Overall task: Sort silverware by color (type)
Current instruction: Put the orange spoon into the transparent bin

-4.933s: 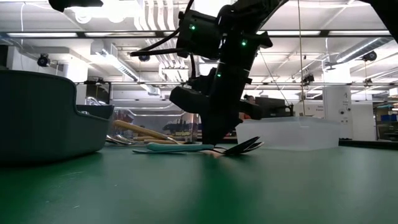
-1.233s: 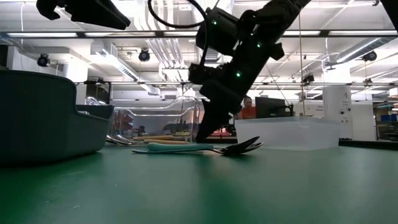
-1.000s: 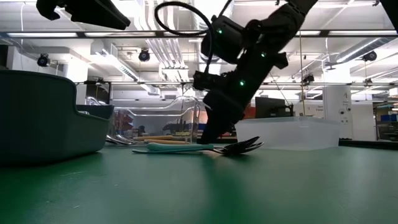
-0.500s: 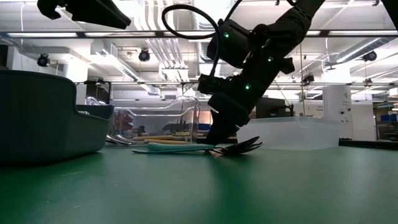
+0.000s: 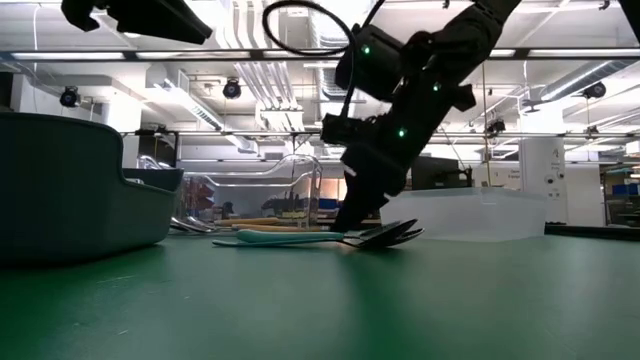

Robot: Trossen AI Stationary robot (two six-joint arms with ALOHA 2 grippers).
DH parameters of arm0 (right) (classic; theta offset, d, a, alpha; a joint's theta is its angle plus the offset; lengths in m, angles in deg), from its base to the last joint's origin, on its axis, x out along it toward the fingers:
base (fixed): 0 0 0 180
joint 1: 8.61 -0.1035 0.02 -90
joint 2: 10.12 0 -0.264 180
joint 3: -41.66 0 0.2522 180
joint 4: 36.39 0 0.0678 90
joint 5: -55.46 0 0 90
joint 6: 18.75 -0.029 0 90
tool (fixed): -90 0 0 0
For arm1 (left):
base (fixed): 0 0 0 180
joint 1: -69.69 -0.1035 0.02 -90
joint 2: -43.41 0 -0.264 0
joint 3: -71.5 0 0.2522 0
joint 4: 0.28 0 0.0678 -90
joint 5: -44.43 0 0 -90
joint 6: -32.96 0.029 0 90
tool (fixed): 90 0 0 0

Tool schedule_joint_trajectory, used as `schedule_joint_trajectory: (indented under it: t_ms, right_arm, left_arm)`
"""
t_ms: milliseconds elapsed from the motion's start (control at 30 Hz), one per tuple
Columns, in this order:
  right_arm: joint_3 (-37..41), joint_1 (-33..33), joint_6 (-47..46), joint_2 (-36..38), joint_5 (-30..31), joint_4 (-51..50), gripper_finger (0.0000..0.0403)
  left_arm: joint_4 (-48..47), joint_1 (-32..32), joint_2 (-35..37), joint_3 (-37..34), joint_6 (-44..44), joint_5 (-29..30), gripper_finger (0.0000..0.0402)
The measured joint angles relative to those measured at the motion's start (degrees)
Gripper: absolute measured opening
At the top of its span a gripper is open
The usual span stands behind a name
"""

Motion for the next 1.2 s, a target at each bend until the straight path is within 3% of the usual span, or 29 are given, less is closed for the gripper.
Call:
schedule_joint_trajectory:
  t_ms: [533, 1033, 1200]
  right_arm:
    - [-0.04, -4.51, -1.49, 11.21, 0.26, -4.32, 0.0013]
    - [-0.13, -5.99, 3.08, 15.06, 1.09, 8.31, 0.0013]
    - [-3.92, -5.41, 6.39, 14.56, 2.20, 8.70, 0.0013]
  left_arm:
    - [0.83, 0.02, 4.32, -0.52, 0.40, 0.00, 0.0123]
    - [7.59, 0.01, 13.49, -6.23, 4.03, -0.15, 0.0123]
    - [8.12, -0.01, 18.14, -7.66, 4.27, 0.07, 0.0123]
